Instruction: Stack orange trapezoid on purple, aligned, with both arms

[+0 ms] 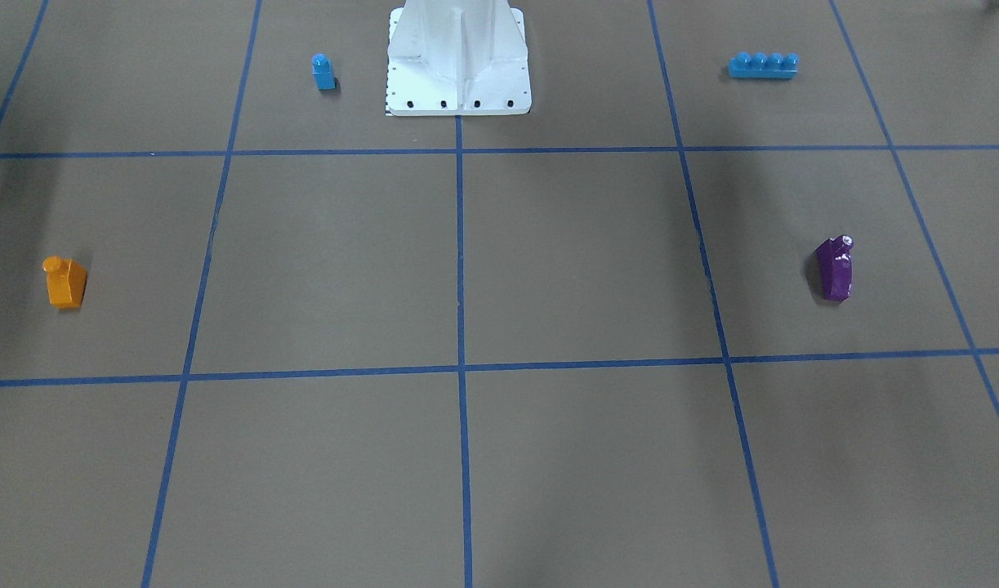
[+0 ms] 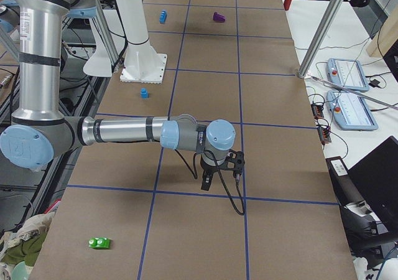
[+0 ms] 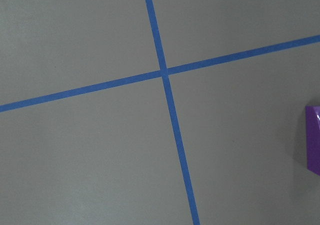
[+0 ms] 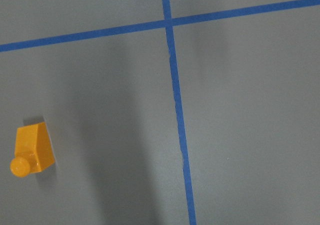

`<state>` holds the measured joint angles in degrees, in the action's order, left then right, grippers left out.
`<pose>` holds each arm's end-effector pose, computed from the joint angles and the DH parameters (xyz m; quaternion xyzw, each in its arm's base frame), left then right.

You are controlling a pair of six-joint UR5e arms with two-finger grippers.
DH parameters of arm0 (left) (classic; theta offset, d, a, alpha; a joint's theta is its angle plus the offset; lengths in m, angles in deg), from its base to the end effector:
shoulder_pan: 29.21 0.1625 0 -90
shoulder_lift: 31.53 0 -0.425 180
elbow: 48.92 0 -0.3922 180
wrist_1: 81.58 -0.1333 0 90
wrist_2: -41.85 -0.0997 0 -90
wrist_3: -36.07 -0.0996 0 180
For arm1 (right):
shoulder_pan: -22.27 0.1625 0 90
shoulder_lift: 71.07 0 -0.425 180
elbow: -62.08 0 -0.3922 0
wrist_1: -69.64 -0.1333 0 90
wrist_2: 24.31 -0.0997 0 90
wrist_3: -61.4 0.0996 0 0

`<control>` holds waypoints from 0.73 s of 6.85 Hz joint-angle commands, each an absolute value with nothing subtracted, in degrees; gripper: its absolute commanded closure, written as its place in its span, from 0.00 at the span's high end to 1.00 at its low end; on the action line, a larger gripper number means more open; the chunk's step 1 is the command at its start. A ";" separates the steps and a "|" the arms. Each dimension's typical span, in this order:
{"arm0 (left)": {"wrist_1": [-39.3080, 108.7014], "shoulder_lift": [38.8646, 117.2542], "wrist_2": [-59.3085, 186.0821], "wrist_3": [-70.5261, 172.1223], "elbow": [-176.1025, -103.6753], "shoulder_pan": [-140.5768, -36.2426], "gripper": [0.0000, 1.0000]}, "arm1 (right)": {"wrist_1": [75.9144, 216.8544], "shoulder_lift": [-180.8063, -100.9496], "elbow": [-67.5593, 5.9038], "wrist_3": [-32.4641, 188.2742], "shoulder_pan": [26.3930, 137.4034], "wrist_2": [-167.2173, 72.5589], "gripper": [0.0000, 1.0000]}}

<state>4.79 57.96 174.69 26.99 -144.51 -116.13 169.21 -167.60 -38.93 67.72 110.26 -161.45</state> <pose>-0.0392 -0.4912 0.6232 0.0309 0.3641 0.1032 0.9251 0.0450 -0.4378 0.6304 -0.0696 -0.3955 0.0522 0.9144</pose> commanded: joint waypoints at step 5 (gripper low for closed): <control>8.13 56.97 174.83 27.54 -148.85 -115.61 1.00 | 169.04 -166.00 -39.60 68.52 110.25 -161.86 1.00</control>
